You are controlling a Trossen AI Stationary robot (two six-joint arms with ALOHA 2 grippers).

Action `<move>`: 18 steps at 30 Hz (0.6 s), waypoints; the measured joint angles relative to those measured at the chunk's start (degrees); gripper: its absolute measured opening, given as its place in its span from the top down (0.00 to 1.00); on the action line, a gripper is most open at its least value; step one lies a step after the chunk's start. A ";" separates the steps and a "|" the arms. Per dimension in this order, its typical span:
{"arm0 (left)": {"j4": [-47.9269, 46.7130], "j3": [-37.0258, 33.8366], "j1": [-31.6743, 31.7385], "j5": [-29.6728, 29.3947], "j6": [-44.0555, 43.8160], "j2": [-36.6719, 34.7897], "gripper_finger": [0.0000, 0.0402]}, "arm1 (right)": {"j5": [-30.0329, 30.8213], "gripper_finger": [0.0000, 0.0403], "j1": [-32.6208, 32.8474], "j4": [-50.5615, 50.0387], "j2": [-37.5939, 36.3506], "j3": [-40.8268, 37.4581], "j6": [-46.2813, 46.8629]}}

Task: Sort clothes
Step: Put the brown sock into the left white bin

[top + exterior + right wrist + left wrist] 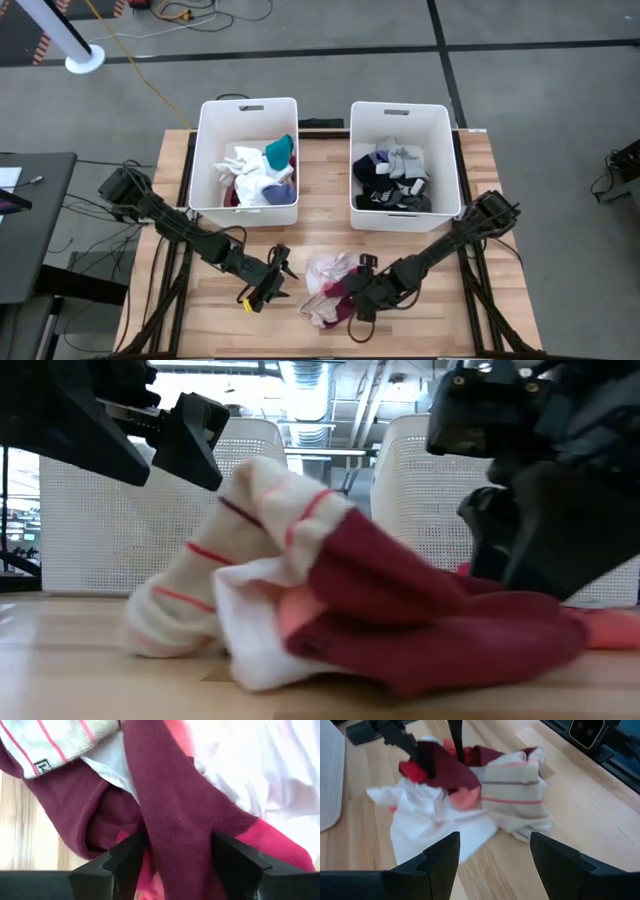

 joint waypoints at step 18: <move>6.22 0.01 0.02 1.87 1.62 0.00 0.41 | 0.78 0.37 -3.72 6.32 -0.21 2.08 -8.51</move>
